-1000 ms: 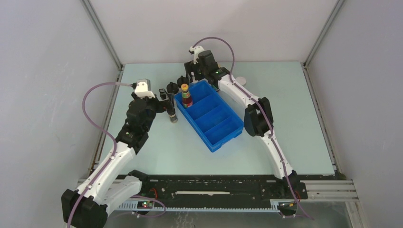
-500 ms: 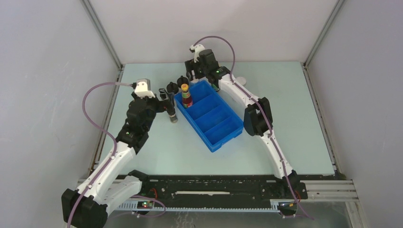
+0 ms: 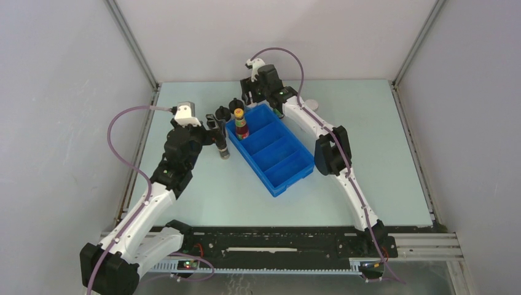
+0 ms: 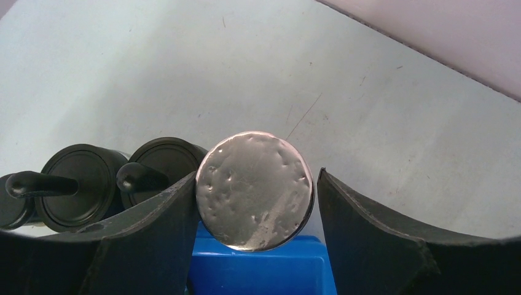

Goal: Organize the condiment bottles
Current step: Pick up the bottle from the center of the board.

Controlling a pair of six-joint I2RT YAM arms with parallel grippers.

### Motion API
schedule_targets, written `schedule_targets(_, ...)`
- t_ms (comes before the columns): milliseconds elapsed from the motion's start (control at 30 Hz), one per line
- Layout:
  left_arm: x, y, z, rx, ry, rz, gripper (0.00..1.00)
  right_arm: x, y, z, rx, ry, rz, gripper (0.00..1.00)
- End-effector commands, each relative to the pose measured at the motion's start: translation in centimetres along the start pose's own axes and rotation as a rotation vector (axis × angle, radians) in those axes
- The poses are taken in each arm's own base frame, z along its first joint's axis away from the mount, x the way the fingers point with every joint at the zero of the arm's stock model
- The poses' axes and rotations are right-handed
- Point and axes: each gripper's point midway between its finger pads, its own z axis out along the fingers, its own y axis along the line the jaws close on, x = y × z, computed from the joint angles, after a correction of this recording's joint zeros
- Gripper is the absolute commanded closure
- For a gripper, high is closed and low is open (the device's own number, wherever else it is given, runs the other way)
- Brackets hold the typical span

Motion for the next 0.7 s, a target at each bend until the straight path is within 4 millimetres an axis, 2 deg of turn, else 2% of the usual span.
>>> schedule_targets(0, -0.5, -0.6, 0.0, 0.028, -0.021, -0.011, 0.00, -2.4, 0.1, -0.2, -0.008, -0.066, 0.007, 0.26)
schedule_targets(367, -0.6, -0.6, -0.1, 0.029, -0.026, -0.013, 0.00, -2.6, 0.1, -0.3, 0.006, -0.068, -0.011, 0.51)
schedule_targets(667, -0.7, -0.6, -0.4, 0.029, -0.034, -0.020, 0.00, -3.9, 0.4, -1.3, 0.033, -0.100, -0.042, 0.87)
